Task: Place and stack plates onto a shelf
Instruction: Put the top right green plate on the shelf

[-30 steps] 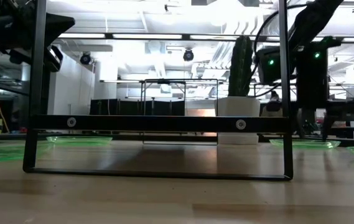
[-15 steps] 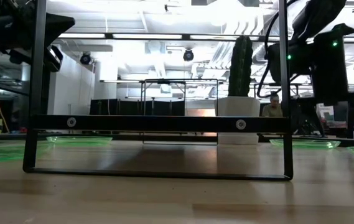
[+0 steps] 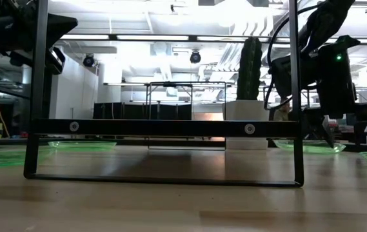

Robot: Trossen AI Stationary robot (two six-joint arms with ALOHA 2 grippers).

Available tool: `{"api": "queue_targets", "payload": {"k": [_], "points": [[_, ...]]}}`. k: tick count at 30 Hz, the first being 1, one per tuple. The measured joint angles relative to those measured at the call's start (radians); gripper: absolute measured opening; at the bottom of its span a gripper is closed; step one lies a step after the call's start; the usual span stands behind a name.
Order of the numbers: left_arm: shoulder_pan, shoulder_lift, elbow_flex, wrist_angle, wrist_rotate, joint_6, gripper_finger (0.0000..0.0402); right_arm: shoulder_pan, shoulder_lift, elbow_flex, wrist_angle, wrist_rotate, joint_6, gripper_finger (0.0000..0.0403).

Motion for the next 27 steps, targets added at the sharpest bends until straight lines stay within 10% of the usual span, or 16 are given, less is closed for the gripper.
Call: {"api": "queue_targets", "payload": {"k": [27], "points": [[0.0,0.0,0.0,0.0,0.0,0.0,0.0,-0.107,-0.071,0.0,0.03,0.096,-0.021,0.0181]]}}
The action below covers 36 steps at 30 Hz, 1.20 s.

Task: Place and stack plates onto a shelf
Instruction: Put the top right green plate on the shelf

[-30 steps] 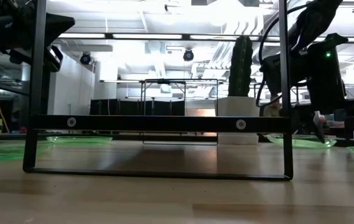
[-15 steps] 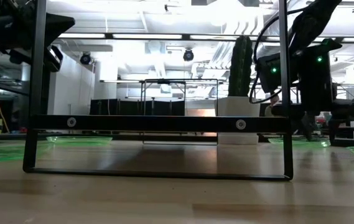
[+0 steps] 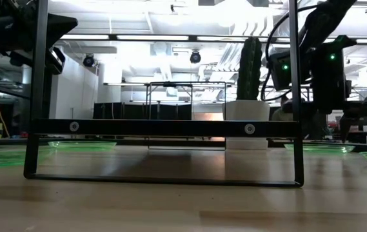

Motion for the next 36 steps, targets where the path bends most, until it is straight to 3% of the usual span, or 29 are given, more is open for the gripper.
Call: {"api": "queue_targets", "payload": {"k": [7,17,28,32,36], "points": [[0.0,0.0,0.0,0.0,0.0,0.0,0.0,-0.041,0.004,0.0,0.075,-0.01,-0.061,0.0181],[0.0,0.0,0.0,0.0,0.0,0.0,0.0,-0.041,0.004,0.0,0.051,-0.082,-0.192,0.0181],[0.0,0.0,0.0,0.0,0.0,0.0,0.0,-0.092,0.004,0.0,0.056,-0.019,-0.181,0.0181],[0.0,0.0,0.0,0.0,0.0,0.0,0.0,-0.16,0.004,0.0,0.102,-0.01,-0.339,0.0171],[0.0,0.0,0.0,0.0,0.0,0.0,0.0,-0.232,0.004,0.0,0.152,-0.012,-0.53,0.0114]]}}
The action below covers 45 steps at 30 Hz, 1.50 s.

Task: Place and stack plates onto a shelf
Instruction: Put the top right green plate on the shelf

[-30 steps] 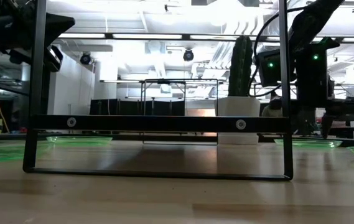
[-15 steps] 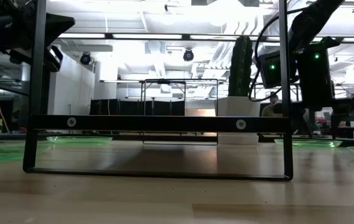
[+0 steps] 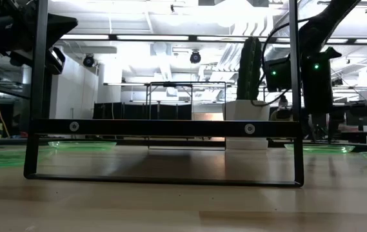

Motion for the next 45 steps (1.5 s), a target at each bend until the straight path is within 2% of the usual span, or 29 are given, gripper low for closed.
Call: {"api": "queue_targets", "payload": {"k": [3,5,8,15,22,28,31,36,41,45], "points": [[0.0,0.0,0.0,0.0,0.0,0.0,0.0,-0.034,0.0,0.0,0.023,-0.013,-0.156,0.0035],[0.0,0.0,0.0,0.0,0.0,0.0,0.0,-0.039,0.0,0.0,0.029,-0.015,-0.257,0.0011],[0.0,0.0,0.0,0.0,0.0,0.0,0.0,-0.038,0.0,0.0,0.029,-0.024,-0.364,0.0017],[0.0,0.0,0.0,0.0,0.0,0.0,0.0,-0.027,0.0,0.0,0.055,-0.048,-0.596,0.0002],[0.0,0.0,0.0,0.0,0.0,0.0,0.0,-0.027,0.047,0.0,0.129,-0.147,-0.839,0.0],[0.0,0.0,0.0,0.0,0.0,0.0,0.0,0.004,0.064,0.002,0.166,-0.16,-0.891,0.0],[0.0,0.0,0.0,0.0,0.0,0.0,0.0,0.046,0.062,0.004,0.193,-0.207,-0.917,0.0],[0.0,0.0,0.0,0.0,0.0,0.0,0.0,0.163,0.061,0.004,0.223,-0.289,-0.91,0.0],[0.0,0.0,0.0,0.0,0.0,0.0,0.0,0.284,0.062,0.008,0.288,-0.353,-0.83,0.0],[0.0,0.0,0.0,0.0,0.0,0.0,0.0,0.332,0.063,0.065,0.191,-0.36,-0.815,0.0]]}}
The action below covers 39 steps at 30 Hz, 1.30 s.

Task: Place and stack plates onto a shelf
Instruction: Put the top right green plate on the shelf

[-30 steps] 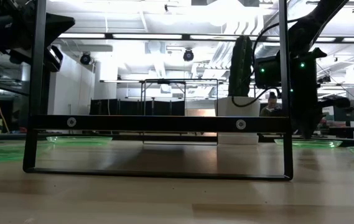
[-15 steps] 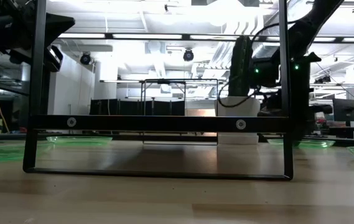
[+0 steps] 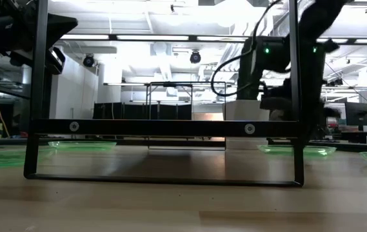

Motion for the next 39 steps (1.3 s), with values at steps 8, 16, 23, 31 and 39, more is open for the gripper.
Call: {"api": "queue_targets", "payload": {"k": [8,16,23,31,39], "points": [[0.0,0.0,0.0,0.0,0.0,0.0,0.0,-0.071,-0.133,0.042,-0.278,0.104,-0.011,0.0],[0.0,0.0,0.0,0.0,0.0,0.0,0.0,-0.193,-0.427,-0.121,-0.206,0.079,0.116,0.0018],[0.0,0.0,0.0,0.0,0.0,0.0,0.0,-0.253,-0.57,-0.254,-0.147,0.066,0.281,0.0111],[0.0,0.0,0.0,0.0,0.0,0.0,0.0,-0.265,-0.553,-0.406,0.064,0.058,0.412,0.0155],[0.0,0.0,0.0,0.0,0.0,0.0,0.0,-0.265,-0.557,-0.471,0.198,0.066,0.473,0.0149]]}}
